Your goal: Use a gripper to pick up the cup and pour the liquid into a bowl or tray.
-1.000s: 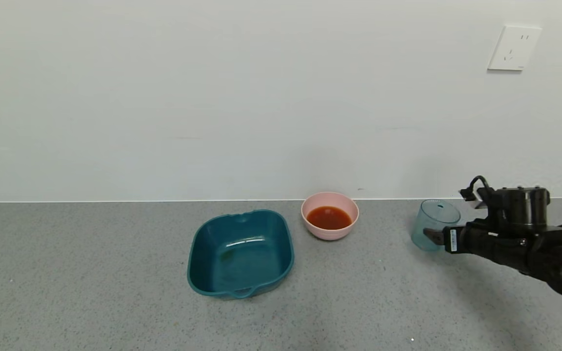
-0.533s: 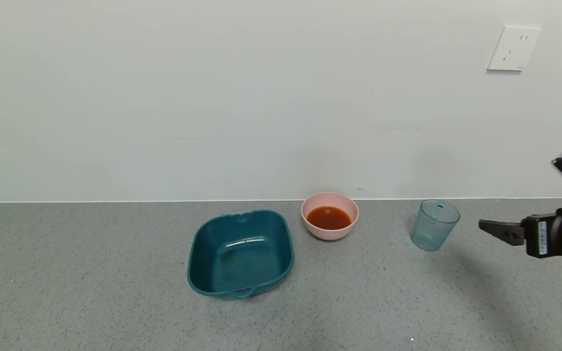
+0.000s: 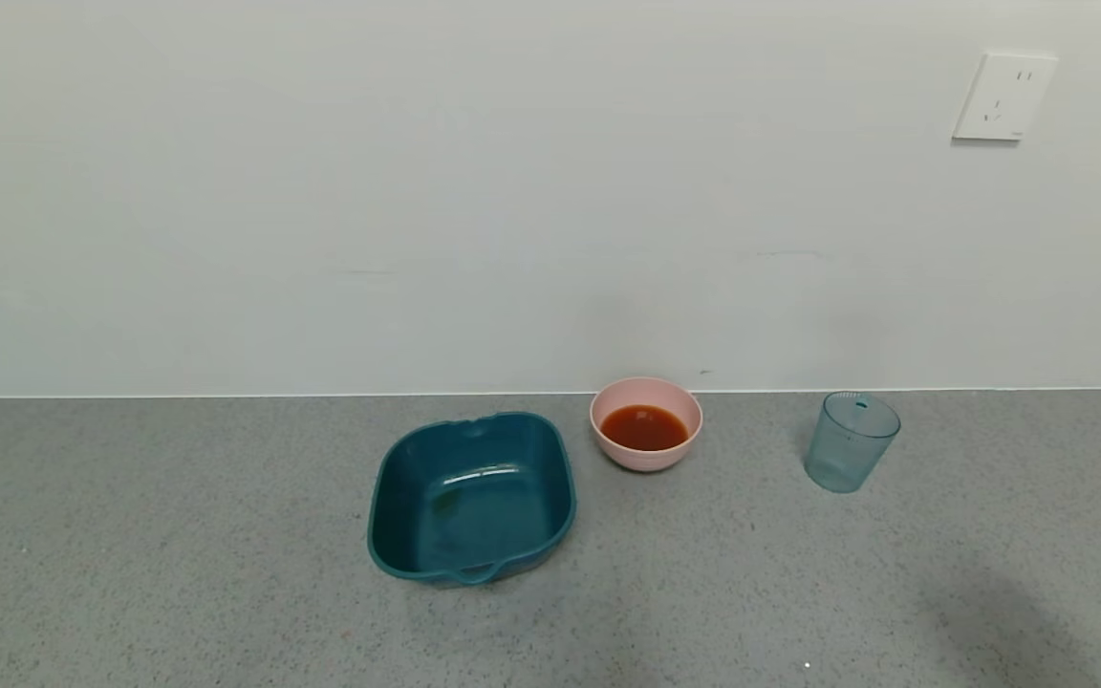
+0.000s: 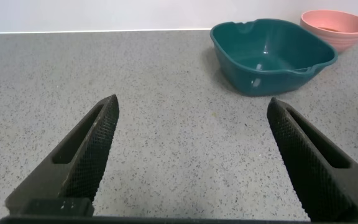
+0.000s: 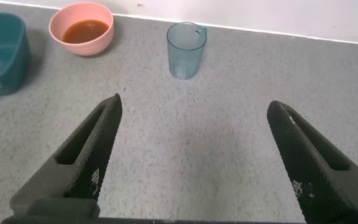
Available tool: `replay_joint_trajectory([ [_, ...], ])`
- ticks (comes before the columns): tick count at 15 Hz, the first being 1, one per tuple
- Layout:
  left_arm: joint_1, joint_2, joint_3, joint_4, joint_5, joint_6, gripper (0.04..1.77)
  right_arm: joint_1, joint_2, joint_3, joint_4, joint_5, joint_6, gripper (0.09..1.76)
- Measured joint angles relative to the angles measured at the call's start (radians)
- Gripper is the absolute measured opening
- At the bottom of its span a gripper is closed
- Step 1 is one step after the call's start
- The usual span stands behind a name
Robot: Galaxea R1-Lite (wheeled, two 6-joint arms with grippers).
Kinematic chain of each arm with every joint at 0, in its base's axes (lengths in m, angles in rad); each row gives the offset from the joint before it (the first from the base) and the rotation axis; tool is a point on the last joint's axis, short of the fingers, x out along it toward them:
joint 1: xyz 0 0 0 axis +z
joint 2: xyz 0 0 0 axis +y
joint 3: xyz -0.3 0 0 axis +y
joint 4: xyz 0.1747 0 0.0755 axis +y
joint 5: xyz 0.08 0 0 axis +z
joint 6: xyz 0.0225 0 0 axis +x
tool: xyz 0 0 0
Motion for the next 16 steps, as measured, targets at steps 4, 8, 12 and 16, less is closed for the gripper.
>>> replay_joint_trajectory([
  [4,0.000,0.000,0.000,0.000,0.000,0.000,1.72,-0.028,-0.239,0.008,0.161,-0.014,0.000,1.70],
  [8,0.000,0.000,0.000,0.000,0.000,0.000,1.72,-0.112,-0.415,0.021,0.243,-0.011,0.000,1.70],
  [12,0.000,0.000,0.000,0.000,0.000,0.000,1.72,-0.086,-0.495,0.032,0.247,-0.016,0.006,1.70],
  [16,0.000,0.000,0.000,0.000,0.000,0.000,1.72,-0.054,-0.586,0.106,0.244,-0.013,0.003,1.70],
])
